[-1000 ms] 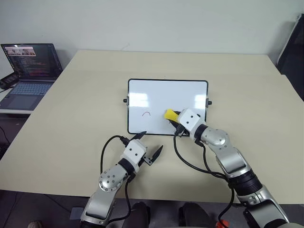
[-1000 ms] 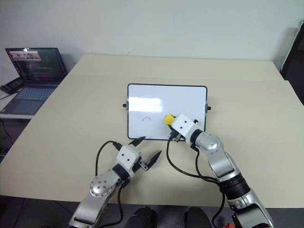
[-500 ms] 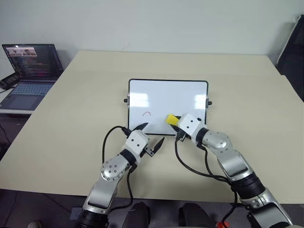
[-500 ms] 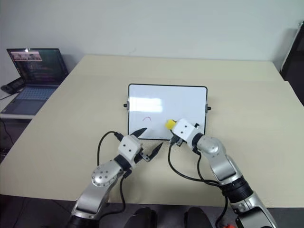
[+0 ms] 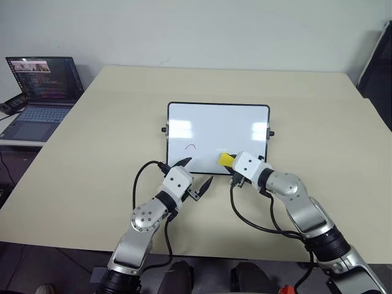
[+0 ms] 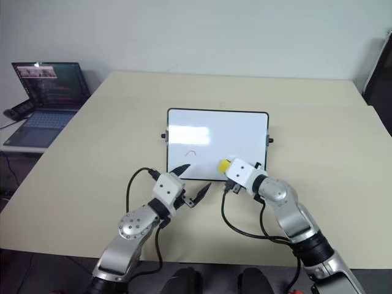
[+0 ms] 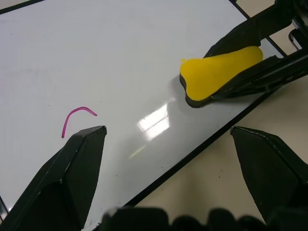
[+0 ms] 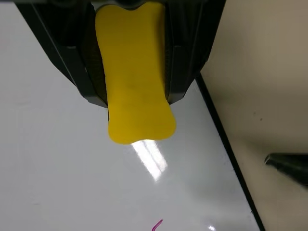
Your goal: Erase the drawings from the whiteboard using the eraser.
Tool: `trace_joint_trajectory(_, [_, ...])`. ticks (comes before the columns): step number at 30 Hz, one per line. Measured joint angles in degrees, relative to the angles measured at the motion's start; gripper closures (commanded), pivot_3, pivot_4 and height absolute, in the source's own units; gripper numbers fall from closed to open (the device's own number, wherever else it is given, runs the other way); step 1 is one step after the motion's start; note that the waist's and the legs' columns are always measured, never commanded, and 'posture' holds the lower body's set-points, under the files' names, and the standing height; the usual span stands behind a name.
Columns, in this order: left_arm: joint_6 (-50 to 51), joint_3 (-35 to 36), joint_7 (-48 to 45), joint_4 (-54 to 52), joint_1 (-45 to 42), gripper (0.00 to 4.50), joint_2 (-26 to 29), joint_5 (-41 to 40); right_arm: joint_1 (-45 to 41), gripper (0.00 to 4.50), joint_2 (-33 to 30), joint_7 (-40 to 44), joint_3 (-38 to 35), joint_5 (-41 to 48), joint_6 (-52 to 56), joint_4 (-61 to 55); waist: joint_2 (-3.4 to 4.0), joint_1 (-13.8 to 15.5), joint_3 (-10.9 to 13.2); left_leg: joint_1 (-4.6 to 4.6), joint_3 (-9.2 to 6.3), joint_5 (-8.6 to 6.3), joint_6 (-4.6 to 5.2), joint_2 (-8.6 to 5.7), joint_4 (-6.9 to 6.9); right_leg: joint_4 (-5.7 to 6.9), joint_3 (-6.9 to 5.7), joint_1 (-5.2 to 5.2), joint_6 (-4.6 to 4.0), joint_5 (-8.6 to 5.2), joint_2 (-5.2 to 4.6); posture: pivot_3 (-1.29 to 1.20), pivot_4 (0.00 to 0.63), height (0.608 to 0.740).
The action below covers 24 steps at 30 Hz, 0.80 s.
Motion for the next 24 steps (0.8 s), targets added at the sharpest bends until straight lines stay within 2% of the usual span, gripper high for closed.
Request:
trace_joint_trajectory(7, [0.83,-0.07,0.03,-0.76,0.27,0.0,-0.21,0.0,3.06,3.23,-3.7,1.47,-0.69,0.04,0.21,-2.34,-0.02,0.06,-0.01,0.06,-0.03,0.0,0.0,-0.02,0.03,-0.03,-0.01,0.13,0.02,0.01,-0.01,0.0,0.15,0.74])
trace_joint_trajectory(12, [1.02,-0.15,-0.01,-1.19,0.44,0.0,-0.3,0.0,3.88,3.23,-4.11,1.64,-1.37,0.15,0.99,-3.26,-0.02,0.16,-0.01,0.06,-0.05,0.0,0.0,-0.03,0.03,-0.03,-0.02,0.13,0.02,0.02,-0.01,0.0,0.15,0.74])
trace_joint_trajectory(18, [1.02,-0.16,-0.18,-1.18,0.4,0.0,-0.34,-0.01,5.09,3.23,-3.35,1.09,-4.64,2.51,1.59,-4.73,-0.06,0.41,0.03,0.04,-0.05,0.0,0.0,-0.04,0.03,-0.04,-0.01,0.11,0.03,0.02,-0.02,0.0,0.15,0.74])
trace_joint_trajectory(24, [0.89,-1.2,-0.49,-1.05,-0.07,0.0,-0.71,0.0,4.03,3.23,0.67,-1.36,-6.16,3.6,-1.74,-3.93,-0.07,-0.13,0.11,-0.14,0.0,0.01,-0.02,-0.02,-0.07,-0.16,-0.02,-0.07,0.03,0.02,-0.01,0.0,0.15,0.74])
